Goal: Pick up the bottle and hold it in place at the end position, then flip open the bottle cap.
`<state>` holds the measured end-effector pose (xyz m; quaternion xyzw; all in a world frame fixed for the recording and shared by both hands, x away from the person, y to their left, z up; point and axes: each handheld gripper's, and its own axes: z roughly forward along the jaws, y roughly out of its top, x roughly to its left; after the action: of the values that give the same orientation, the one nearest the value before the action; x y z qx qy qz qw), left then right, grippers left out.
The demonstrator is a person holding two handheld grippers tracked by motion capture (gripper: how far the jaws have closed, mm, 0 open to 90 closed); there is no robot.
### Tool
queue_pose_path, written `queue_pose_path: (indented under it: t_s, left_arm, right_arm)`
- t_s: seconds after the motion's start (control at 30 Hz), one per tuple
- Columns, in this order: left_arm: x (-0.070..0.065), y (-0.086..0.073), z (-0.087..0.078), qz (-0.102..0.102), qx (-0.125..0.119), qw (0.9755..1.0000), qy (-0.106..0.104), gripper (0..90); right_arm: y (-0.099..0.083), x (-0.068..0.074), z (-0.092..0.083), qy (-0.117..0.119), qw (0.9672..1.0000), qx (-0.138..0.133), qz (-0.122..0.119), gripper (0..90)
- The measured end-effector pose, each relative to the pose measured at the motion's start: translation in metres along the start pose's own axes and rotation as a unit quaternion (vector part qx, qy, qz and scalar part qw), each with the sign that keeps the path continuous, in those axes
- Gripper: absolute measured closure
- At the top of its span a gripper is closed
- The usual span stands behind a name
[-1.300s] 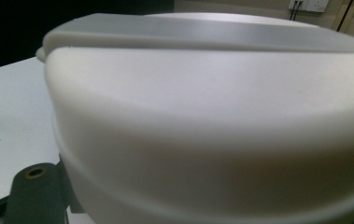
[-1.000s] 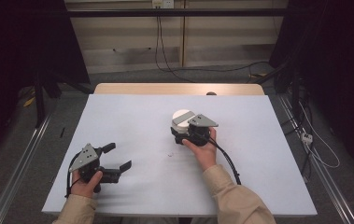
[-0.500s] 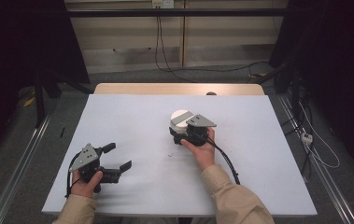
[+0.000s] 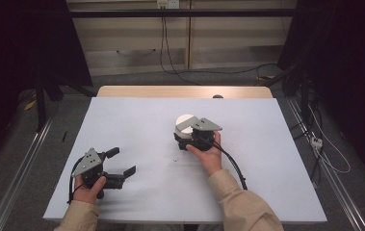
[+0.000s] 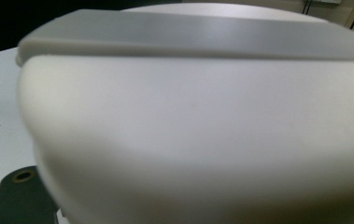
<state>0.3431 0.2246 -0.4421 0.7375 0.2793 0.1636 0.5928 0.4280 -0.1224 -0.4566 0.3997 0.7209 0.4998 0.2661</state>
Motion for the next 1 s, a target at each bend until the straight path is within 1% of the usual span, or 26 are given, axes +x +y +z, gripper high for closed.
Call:
queue_pose_path:
  t_s: [0.07,0.1,0.13,0.17,0.23,0.3,0.33,0.57,0.73,0.77,0.8,0.9,0.93,1.0]
  left_arm:
    - [0.0,0.0,0.0,-0.002,0.0,1.0,-0.001,4.2]
    - [0.001,0.0,0.001,0.001,0.0,1.0,0.0,4.2]
    - [0.001,0.0,0.001,0.0,0.0,1.0,0.0,4.2]
    - [0.0,0.0,0.001,-0.005,-0.001,1.0,0.001,4.2]
    - [0.001,-0.001,0.001,0.001,0.001,1.0,-0.003,4.2]
    - [0.002,-0.001,0.001,-0.004,0.001,1.0,-0.004,4.2]
    - [0.002,-0.001,0.001,-0.008,0.001,0.9999,-0.007,4.2]
    - [0.002,-0.001,0.001,-0.006,-0.002,1.0,-0.007,4.2]
    - [0.001,0.001,0.002,-0.007,0.001,0.9999,-0.007,4.2]
    - [0.001,0.001,0.002,-0.007,0.0,1.0,-0.006,4.2]
    - [0.001,0.002,0.003,-0.007,0.001,1.0,-0.006,4.2]
    - [0.001,0.002,0.005,-0.009,0.002,0.9999,-0.004,4.2]
    - [0.001,0.002,0.005,-0.008,0.001,1.0,-0.003,4.2]
    - [0.001,0.003,0.006,-0.014,0.001,0.9999,-0.005,4.1]
  right_arm:
    - [0.0,0.0,-0.001,-0.003,1.0,0.004,0.003,12.2]
    - [0.0,0.0,-0.001,-0.003,1.0,0.005,0.006,10.4]
    - [-0.001,0.0,-0.001,-0.004,0.9999,0.009,0.008,9.7]
    - [-0.001,0.0,-0.002,-0.005,0.9999,0.011,0.007,9.3]
    - [0.0,0.0,-0.004,-0.007,0.9999,0.014,0.004,9.1]
    - [0.0,-0.001,-0.007,-0.009,0.9998,0.019,0.004,7.3]
    - [0.0,-0.001,-0.008,-0.008,0.9997,0.021,0.005,7.0]
    - [0.001,0.0,-0.013,0.0,0.9994,0.034,0.007,5.4]
    - [-0.001,0.0,-0.016,-0.006,0.9989,0.047,0.006,4.8]
    - [-0.001,0.0,-0.017,-0.003,0.9989,0.045,0.007,5.3]
    - [-0.002,0.0,-0.019,0.001,0.9993,0.038,0.008,5.6]
    - [-0.005,-0.002,-0.023,-0.003,0.9993,0.038,0.006,5.2]
    - [-0.006,-0.003,-0.025,-0.004,0.9992,0.039,0.009,5.1]
    - [-0.007,-0.005,-0.027,-0.005,0.9991,0.04,0.014,5.0]
